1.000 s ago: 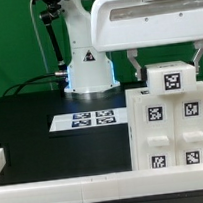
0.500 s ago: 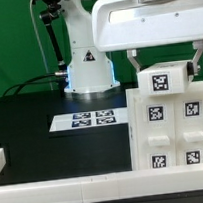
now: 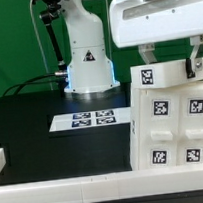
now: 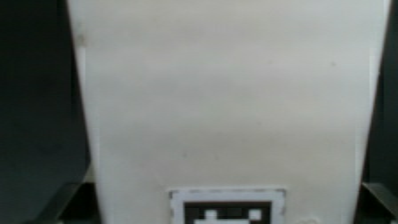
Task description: Assemble cabinet
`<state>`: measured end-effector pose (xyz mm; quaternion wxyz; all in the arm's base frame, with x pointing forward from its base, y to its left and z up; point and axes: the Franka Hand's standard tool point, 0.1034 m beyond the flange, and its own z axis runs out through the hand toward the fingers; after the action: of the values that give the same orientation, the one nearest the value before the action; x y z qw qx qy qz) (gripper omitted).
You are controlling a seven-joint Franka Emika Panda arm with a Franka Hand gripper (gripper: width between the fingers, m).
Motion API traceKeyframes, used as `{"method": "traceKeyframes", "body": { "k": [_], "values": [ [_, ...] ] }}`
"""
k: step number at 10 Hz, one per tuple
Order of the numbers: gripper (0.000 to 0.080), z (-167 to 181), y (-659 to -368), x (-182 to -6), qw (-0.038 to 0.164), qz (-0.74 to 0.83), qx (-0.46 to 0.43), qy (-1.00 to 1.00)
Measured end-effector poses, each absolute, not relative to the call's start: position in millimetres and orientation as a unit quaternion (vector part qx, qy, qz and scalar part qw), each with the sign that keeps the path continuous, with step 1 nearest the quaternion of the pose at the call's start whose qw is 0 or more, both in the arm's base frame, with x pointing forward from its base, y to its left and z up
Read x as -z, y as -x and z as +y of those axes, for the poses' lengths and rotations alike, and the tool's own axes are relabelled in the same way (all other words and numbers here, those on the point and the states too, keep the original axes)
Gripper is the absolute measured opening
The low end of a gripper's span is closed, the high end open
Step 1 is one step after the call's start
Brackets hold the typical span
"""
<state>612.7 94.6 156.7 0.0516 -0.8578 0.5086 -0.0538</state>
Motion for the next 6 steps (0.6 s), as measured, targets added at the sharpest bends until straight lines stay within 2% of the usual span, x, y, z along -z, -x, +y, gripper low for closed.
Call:
{"method": "traceKeyframes", "body": {
  "k": [6],
  "values": [
    [0.0560,93.1,-612.8,-153.4,0.091,0.707,0.011,0.701]
  ]
}}
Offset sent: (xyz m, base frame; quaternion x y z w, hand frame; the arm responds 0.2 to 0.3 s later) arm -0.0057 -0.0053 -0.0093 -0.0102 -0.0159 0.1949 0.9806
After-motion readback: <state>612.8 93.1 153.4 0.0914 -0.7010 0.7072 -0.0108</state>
